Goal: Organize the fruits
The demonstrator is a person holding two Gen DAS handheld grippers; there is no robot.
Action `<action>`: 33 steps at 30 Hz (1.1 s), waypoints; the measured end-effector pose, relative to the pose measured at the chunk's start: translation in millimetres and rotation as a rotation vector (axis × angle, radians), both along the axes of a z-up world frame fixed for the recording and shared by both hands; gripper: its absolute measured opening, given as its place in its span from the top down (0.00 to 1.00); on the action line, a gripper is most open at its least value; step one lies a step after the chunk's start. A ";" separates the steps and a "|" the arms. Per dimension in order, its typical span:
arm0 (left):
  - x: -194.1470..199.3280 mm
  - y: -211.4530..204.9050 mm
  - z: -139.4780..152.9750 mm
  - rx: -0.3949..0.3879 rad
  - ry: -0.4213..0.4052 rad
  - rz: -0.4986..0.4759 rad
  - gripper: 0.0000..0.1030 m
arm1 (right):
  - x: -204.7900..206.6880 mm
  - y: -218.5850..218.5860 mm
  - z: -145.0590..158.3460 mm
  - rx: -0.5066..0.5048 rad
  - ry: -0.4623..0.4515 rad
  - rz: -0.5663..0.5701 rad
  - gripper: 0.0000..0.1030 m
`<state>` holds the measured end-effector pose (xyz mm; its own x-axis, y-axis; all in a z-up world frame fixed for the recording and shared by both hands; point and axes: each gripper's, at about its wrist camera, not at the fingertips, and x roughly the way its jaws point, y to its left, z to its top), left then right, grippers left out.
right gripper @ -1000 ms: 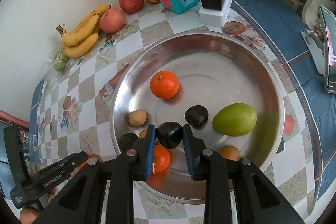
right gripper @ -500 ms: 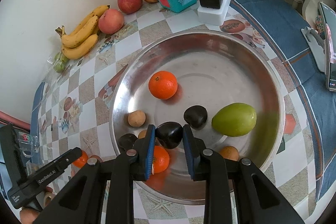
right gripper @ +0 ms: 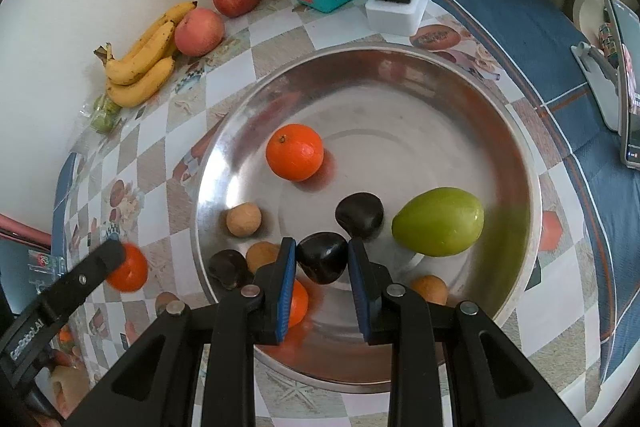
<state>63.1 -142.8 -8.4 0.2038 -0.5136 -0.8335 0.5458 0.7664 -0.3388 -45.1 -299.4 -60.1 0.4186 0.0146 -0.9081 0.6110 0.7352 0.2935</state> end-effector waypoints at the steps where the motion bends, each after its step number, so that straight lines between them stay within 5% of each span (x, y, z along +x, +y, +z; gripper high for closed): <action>1: -1.3 -6.1 -1.8 -0.002 -0.001 -0.011 0.69 | 0.0 0.1 -0.8 0.000 0.003 0.000 0.73; 20: -2.5 -9.3 -2.5 -0.013 -0.037 0.005 0.67 | -1.8 -3.8 -0.9 0.000 0.009 -0.013 0.65; 24: 3.2 7.9 -5.8 0.054 -0.064 0.080 0.33 | -0.1 -0.5 -1.8 -0.010 0.021 -0.003 0.51; 27: 9.2 24.4 -10.2 0.129 -0.091 0.147 0.32 | -0.7 3.1 -1.0 -0.016 0.017 0.008 0.42; 29: 12.0 34.3 -14.1 0.180 -0.113 0.184 0.23 | -1.6 7.0 -0.2 -0.028 0.016 0.018 0.42; 33: 11.1 51.5 -20.4 0.290 -0.164 0.238 0.06 | -4.5 16.1 -0.8 -0.056 0.022 0.033 0.22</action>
<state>74.2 -91.3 -28.8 0.4306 -0.1850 -0.8834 0.3708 0.9286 -0.0137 -49.7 -283.2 -60.9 0.3989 -0.0227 -0.9167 0.5918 0.7700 0.2385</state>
